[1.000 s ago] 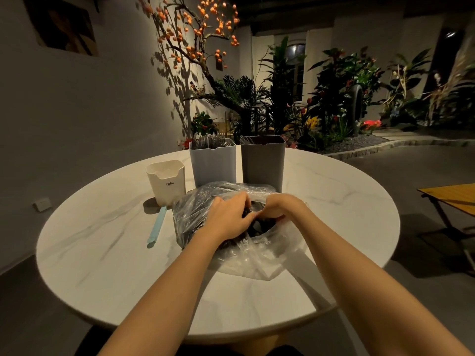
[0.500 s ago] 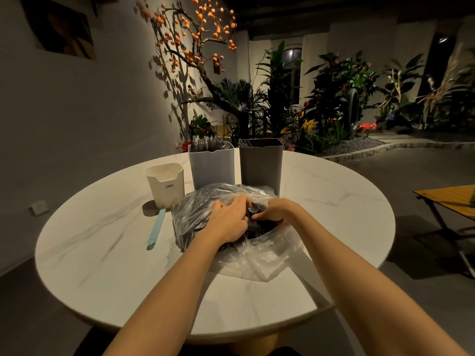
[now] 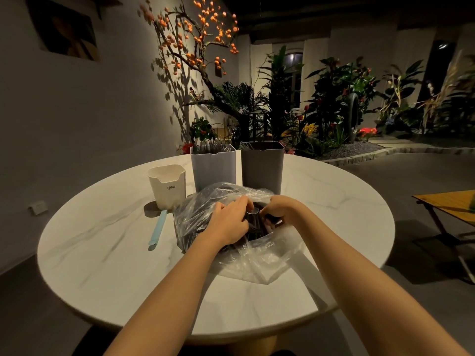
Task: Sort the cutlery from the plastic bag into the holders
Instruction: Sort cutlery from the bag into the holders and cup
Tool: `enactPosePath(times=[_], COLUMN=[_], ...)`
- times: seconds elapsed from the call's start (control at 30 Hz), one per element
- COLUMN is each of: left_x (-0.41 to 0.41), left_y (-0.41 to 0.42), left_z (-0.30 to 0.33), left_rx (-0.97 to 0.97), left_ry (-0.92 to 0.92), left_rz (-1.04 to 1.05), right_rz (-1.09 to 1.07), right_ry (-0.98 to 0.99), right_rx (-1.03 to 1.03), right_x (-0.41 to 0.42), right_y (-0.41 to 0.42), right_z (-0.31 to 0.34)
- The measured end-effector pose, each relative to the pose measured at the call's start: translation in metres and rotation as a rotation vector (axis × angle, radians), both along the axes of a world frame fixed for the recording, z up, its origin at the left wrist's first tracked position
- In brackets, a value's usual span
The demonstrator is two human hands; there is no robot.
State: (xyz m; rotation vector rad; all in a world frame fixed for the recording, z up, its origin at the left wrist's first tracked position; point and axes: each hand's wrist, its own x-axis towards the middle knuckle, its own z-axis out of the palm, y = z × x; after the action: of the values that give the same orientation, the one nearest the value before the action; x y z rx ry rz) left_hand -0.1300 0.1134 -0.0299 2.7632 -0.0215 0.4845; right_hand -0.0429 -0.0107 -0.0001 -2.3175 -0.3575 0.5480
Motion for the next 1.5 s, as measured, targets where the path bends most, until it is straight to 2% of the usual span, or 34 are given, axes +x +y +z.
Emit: enactPosePath(times=[0.2,0.4,0.6,0.7,0.9,1.23,1.33,1.5], left_x=[0.005,0.006,0.004,0.003,0.001,-0.001,-0.001,-0.002], left_y=[0.004,0.004,0.003,0.002,0.001,0.001,0.001,0.002], left_z=[-0.004,-0.005,-0.006,-0.005,-0.003,-0.004,-0.005,-0.003], left_rx=[-0.067,0.036,0.057,0.044,0.003,-0.034,-0.027,0.072], left_ry=[-0.089,-0.039,-0.044,-0.040,-0.033,-0.058,-0.085,-0.046], left_rz=[-0.021,-0.007,0.012,0.022,0.042,0.036,0.046,0.047], right_rz=[-0.062,-0.050,-0.037,-0.012,0.010,-0.039,-0.006,0.015], right_ry=[0.088,0.097,0.102,0.076,-0.162,-0.154,-0.198,-0.138], right_rx=[0.112,0.041,0.081,0.046,-0.119,-0.095,-0.165,-0.214], right_x=[-0.002,-0.006,-0.007,-0.011,-0.021,-0.023,-0.026,-0.025], right_y=[-0.008,-0.011,-0.016,-0.017,-0.012,-0.007,-0.001,-0.003], right_z=[-0.002,-0.004,0.000,-0.003,-0.005,-0.007,-0.003,0.001])
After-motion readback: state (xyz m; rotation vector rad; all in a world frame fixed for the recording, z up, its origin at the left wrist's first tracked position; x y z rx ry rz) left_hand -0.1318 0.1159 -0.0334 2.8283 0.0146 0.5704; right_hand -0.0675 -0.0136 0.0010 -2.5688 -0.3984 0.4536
